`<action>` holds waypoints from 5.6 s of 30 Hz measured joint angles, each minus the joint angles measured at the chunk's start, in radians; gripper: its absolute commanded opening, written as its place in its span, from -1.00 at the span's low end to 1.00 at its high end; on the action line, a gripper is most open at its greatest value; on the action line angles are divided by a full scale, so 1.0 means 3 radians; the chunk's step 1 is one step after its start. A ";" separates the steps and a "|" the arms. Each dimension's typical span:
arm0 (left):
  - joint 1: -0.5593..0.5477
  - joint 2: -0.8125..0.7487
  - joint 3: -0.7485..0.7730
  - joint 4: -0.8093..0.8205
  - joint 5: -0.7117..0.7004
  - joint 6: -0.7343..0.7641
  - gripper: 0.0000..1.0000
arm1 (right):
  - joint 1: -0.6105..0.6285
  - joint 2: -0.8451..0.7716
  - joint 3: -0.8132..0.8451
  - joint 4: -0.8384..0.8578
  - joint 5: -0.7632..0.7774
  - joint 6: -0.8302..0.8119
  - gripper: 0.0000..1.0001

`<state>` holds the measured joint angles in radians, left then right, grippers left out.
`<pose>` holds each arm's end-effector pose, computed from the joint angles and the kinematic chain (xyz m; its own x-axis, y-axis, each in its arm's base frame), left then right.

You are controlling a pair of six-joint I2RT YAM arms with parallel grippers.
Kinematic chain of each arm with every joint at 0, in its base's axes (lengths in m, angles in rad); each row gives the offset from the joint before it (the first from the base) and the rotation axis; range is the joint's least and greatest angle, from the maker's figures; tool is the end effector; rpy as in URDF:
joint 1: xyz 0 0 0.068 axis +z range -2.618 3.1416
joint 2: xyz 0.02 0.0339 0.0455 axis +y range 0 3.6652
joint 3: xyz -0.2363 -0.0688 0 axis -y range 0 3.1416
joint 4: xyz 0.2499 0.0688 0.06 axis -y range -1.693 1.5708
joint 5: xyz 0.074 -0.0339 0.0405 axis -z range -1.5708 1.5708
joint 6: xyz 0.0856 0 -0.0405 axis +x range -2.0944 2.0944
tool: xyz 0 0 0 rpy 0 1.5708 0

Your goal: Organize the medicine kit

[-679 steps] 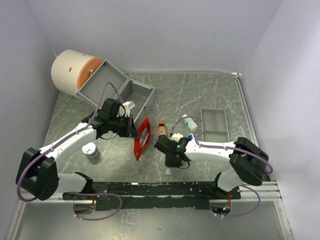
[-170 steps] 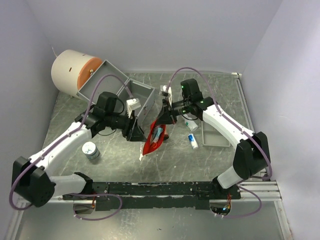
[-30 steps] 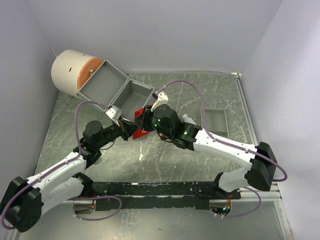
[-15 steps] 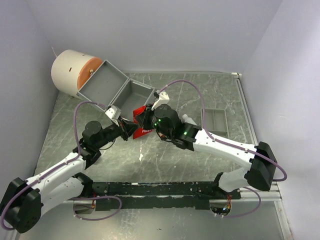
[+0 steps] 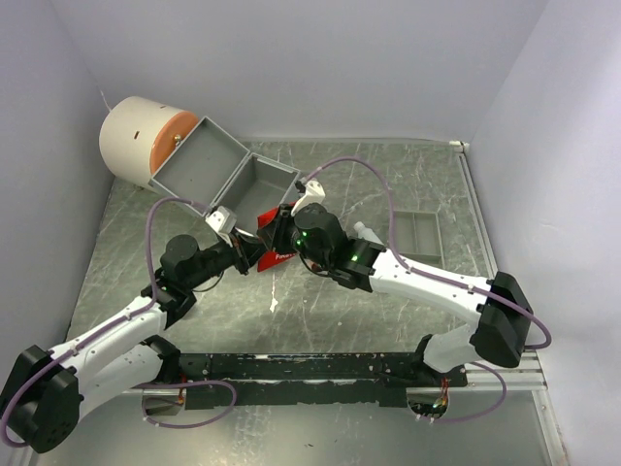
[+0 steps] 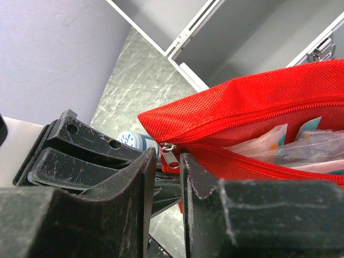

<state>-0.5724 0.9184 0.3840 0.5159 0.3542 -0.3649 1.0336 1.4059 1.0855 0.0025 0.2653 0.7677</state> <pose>0.2163 -0.1747 0.2228 -0.2998 -0.2050 -0.9317 0.7413 0.5646 -0.3628 0.2168 0.3202 0.2759 -0.6024 0.2983 -0.7404 -0.3938 0.6958 0.6007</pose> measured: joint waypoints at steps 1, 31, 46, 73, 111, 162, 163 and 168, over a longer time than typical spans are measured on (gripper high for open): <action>-0.0003 -0.0006 0.0001 -0.0029 -0.0003 0.0010 -0.86 | 0.0000 0.0011 0.0000 -0.0003 -0.0001 0.0014 -0.51; -0.0078 -0.0161 0.0173 -0.0474 -0.0348 0.0141 -0.86 | 0.0019 -0.0230 -0.0146 -0.0076 0.0145 0.0020 -1.00; -0.0083 -0.0163 0.0240 -0.0613 -0.0329 0.0154 -0.86 | 0.0048 -0.0018 0.0212 -0.0563 0.0515 -0.0416 -0.85; -0.0084 -0.0164 0.0270 -0.0692 -0.0261 0.0172 -0.86 | -0.0038 0.0033 0.0455 -0.0914 0.0514 -0.0687 -1.00; -0.0084 -0.0317 0.0388 -0.0855 -0.0229 0.0381 -0.86 | -0.0037 -0.0257 0.0114 -0.0459 -0.0286 -0.1544 -0.56; -0.0083 -0.0281 0.0440 -0.0868 -0.0212 0.0253 -0.12 | -0.0032 -0.0188 0.0051 -0.0197 -0.0106 -0.1826 -1.00; -0.0083 -0.0271 0.0440 -0.0871 -0.0221 0.0245 -0.12 | -0.0031 -0.0177 0.0048 -0.0191 -0.0114 -0.1834 -1.00; -0.0083 -0.0224 0.0450 -0.0902 -0.0286 0.0231 -0.17 | -0.0005 -0.0103 -0.0024 -0.0095 -0.0195 -0.1873 -1.00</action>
<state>-0.5972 0.8513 0.5190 0.2455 0.2684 -0.2955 1.0321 1.3750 1.0782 -0.0261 0.2070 0.2058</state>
